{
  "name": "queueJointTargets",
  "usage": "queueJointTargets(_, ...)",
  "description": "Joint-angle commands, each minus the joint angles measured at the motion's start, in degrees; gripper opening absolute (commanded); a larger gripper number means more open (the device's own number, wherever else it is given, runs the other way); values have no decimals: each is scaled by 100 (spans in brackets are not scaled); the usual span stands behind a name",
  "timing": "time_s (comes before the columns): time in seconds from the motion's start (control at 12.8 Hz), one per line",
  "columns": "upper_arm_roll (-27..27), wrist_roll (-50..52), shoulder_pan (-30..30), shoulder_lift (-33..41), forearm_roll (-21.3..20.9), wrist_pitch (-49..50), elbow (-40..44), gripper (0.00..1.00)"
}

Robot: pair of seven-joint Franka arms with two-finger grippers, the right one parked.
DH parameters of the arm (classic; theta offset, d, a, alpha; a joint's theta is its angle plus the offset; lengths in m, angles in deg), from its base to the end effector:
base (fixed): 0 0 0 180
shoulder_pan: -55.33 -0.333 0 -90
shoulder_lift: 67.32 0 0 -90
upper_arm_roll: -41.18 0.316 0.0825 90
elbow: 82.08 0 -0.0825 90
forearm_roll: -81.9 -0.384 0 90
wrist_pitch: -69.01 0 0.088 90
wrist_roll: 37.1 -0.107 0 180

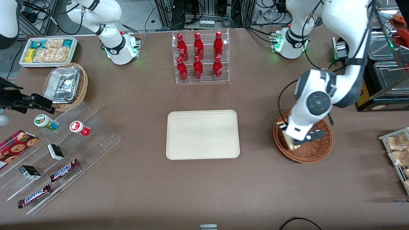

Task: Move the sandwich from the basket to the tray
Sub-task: 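Lift the sandwich and carry it over the cream tray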

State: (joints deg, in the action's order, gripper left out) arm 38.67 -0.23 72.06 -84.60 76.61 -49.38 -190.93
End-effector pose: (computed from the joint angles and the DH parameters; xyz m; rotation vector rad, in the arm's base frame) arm 0.5726 -0.1935 0.3329 -2.9927 -0.3904 0.1331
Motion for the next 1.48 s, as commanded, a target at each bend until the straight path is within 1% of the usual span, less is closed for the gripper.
queueJointTargets(0.0, -169, 31, 365, -345, 19, 141, 555, 0)
queueJointTargets(0.16, -608, 31, 384, -801, 151, 306, 1029, 0)
queueJointTargets(0.31, -995, 40, 410, -1267, 134, 334, 1486, 0)
queueJointTargets(0.39, -1084, 48, 506, -1443, 133, 352, 1724, 0)
queueJointTargets(0.86, -1094, 31, 1148, -2156, 169, 281, 2402, 0)
queueJointTargets(1.4, -1094, 40, 1360, -2596, 160, 264, 2640, 0)
